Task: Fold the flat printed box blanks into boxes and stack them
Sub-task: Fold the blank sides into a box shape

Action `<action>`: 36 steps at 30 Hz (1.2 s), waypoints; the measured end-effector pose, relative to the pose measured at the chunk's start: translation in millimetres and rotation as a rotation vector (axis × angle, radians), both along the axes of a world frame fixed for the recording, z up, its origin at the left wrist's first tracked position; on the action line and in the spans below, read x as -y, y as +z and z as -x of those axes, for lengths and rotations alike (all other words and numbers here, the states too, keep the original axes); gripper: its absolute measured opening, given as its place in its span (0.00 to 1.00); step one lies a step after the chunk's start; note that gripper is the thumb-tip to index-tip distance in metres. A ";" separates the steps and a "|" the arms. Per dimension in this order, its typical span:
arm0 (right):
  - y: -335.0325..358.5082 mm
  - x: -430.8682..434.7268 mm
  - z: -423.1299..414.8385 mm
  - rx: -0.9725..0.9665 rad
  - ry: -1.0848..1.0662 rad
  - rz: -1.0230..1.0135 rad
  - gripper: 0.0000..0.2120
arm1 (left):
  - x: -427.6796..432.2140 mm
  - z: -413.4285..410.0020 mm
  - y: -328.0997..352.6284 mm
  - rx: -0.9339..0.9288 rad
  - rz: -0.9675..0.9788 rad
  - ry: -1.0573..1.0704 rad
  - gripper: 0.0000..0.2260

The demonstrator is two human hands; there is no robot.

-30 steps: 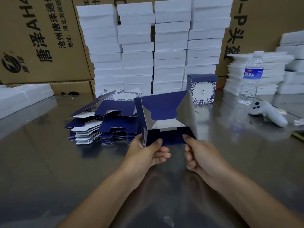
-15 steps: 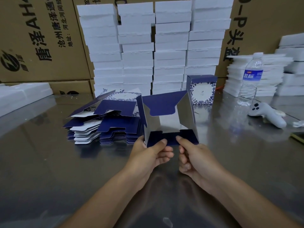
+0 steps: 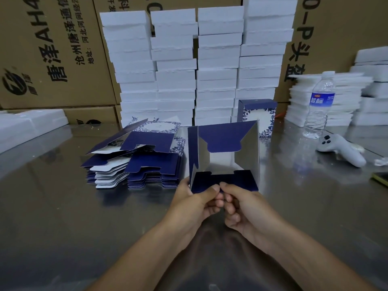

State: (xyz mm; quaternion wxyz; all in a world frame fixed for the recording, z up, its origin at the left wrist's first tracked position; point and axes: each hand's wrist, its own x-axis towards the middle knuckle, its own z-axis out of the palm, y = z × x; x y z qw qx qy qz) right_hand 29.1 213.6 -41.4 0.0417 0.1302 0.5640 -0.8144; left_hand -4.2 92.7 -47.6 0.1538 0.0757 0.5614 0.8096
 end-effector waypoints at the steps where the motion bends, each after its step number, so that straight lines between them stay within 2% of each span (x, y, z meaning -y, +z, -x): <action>1: 0.4 0.0 -0.2 0.006 -0.001 0.002 0.23 | -0.1 0.4 0.2 0.016 -0.003 0.003 0.25; 5: 2.4 -2.1 0.9 0.041 -0.024 0.011 0.22 | 1.6 3.7 0.2 0.044 -0.006 0.022 0.33; 12: 0.4 -9.8 5.0 0.089 -0.010 0.004 0.21 | 4.4 5.1 -1.6 0.041 0.016 0.022 0.24; 16: 3.3 -12.4 4.2 0.107 0.000 -0.010 0.24 | 6.6 8.3 -2.2 0.052 0.013 0.037 0.31; 19: 3.9 -16.9 3.8 0.109 -0.015 -0.034 0.25 | 9.4 9.6 -1.3 0.041 0.037 0.034 0.32; 21: 3.5 -19.0 3.5 0.112 -0.015 -0.021 0.23 | 9.7 11.1 -0.2 0.044 0.051 0.026 0.27; 23: 2.8 -20.8 4.0 0.122 -0.018 -0.001 0.23 | 11.3 14.4 0.5 0.052 0.051 0.038 0.15; 24: 2.6 -21.3 4.1 0.125 -0.018 0.006 0.23 | 12.5 16.0 0.7 0.054 0.058 0.049 0.13; 27: 2.8 -23.4 5.1 0.117 -0.018 -0.033 0.25 | 15.2 17.5 -0.9 0.011 0.126 0.058 0.12; 29: 3.3 -23.2 5.6 0.081 -0.064 -0.195 0.23 | 15.7 16.6 -2.1 -0.028 0.189 0.057 0.10; 31: -0.3 -24.4 6.1 -0.039 -0.178 -0.532 0.19 | 14.9 18.2 -2.9 -0.094 0.304 0.092 0.11; 33: -4.8 -25.7 6.2 -0.240 -0.370 -0.829 0.16 | 14.3 19.3 -4.1 -0.179 0.443 0.132 0.14; 34: -5.6 -25.6 5.5 -0.339 -0.437 -0.909 0.17 | 15.0 18.7 -4.4 -0.237 0.520 0.153 0.15; 36: -6.0 -25.6 5.2 -0.513 -0.475 -0.914 0.20 | 17.3 16.2 -5.7 -0.422 0.680 0.220 0.14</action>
